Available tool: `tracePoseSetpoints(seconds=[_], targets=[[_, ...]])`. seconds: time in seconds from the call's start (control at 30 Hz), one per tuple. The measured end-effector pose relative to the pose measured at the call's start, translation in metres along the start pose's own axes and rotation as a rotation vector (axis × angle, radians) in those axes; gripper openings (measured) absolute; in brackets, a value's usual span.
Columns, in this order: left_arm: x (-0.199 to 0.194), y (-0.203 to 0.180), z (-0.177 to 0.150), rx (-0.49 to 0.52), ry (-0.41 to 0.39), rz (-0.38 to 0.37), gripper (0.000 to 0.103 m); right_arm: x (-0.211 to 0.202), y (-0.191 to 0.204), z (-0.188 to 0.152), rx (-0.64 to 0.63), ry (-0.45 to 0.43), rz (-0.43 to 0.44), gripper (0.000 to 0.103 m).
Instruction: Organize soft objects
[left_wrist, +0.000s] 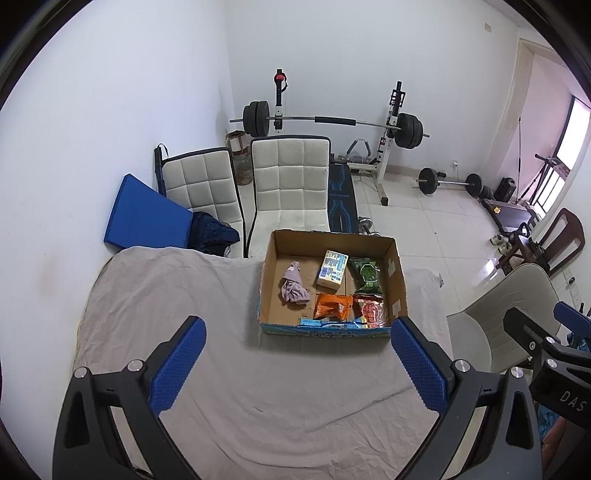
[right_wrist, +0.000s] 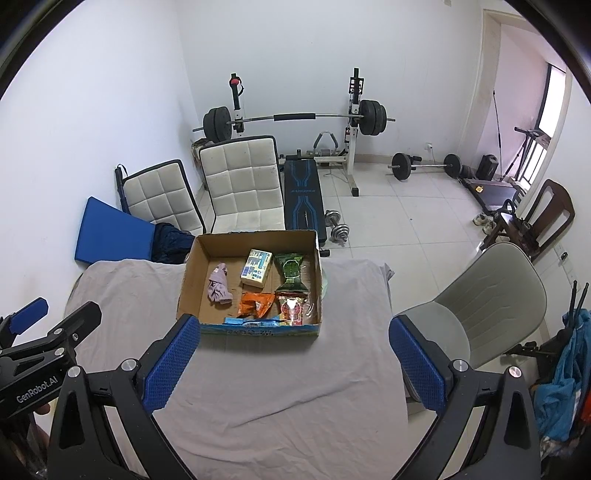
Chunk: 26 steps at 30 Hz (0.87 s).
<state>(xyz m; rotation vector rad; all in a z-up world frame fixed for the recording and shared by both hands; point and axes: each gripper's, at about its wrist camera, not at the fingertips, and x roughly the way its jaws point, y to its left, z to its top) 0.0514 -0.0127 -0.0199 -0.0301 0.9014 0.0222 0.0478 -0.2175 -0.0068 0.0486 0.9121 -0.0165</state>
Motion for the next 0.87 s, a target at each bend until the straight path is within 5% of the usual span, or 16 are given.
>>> tracePoseSetpoints(seconds=[0.87], targets=[[-0.009, -0.004, -0.001, -0.002, -0.029, -0.01, 0.103, -0.007, -0.011, -0.007, 0.04, 0.001, -0.001, 0.103]])
